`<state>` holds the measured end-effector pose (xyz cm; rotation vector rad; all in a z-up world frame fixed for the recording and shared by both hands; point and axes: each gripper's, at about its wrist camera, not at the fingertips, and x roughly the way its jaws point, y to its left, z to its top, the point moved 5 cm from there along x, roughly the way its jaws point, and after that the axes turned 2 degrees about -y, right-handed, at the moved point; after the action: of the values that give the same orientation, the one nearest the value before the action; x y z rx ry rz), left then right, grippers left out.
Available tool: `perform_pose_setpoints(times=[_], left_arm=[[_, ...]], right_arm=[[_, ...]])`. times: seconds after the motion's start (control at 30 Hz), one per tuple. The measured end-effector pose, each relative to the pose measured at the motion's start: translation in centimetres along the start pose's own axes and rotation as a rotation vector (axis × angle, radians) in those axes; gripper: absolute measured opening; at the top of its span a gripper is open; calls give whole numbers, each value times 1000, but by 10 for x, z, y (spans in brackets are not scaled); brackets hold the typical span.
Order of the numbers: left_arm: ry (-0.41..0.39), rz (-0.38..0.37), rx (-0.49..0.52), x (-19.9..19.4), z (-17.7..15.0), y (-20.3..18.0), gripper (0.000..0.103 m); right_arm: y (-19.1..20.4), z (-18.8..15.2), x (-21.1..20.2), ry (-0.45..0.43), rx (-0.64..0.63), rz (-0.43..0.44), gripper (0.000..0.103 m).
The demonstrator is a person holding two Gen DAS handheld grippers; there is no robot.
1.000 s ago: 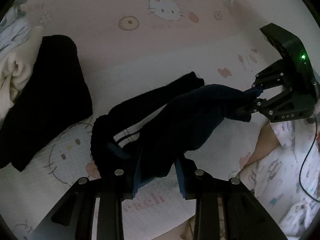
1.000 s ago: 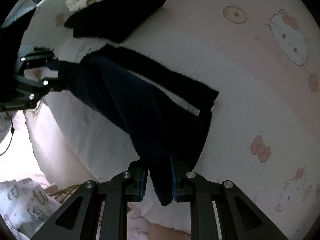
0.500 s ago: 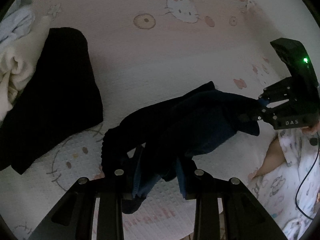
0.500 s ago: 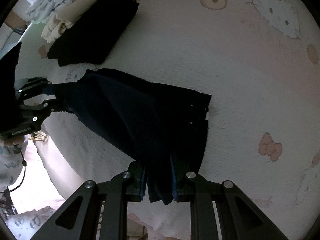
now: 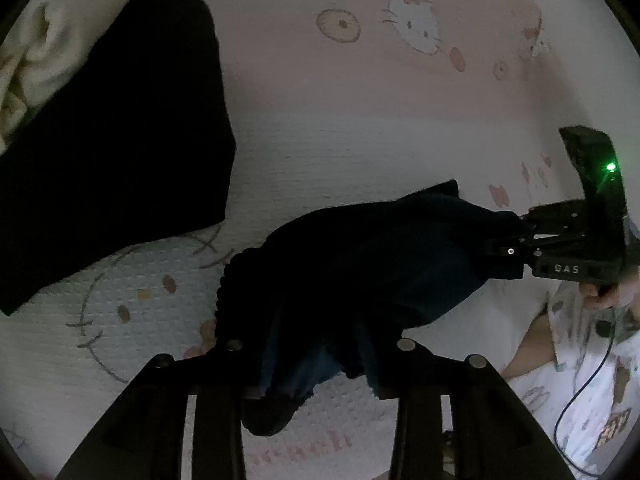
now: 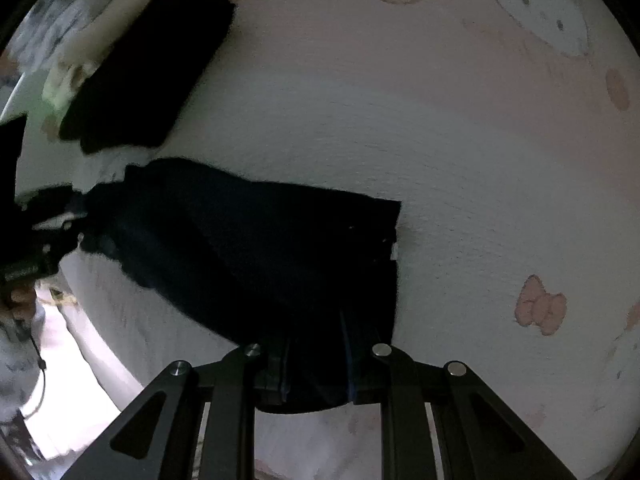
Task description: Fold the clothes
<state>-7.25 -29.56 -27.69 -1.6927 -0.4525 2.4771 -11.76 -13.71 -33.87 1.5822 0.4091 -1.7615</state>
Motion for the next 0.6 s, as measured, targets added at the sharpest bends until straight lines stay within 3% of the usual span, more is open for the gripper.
perform_pose_setpoints(times=[0.2, 0.33, 0.4, 0.43, 0.53, 0.6], left_arm=[[12, 9, -56, 10, 5, 12, 36], [4, 37, -91, 19, 6, 16, 50], [-2, 35, -125, 20, 7, 15, 50], [-4, 34, -148, 18, 7, 15, 52], [-16, 35, -186, 5, 4, 13, 57], [-30, 41, -189, -5, 1, 12, 61]], right_arm=[[-2, 9, 16, 6, 11, 8, 19], [-4, 10, 20, -13, 38, 30, 19], [-5, 7, 18, -29, 67, 50, 20], [-5, 6, 14, -46, 65, 37, 24], [-3, 2, 0, -117, 41, -30, 58], [-2, -3, -13, -177, 43, -45, 62]])
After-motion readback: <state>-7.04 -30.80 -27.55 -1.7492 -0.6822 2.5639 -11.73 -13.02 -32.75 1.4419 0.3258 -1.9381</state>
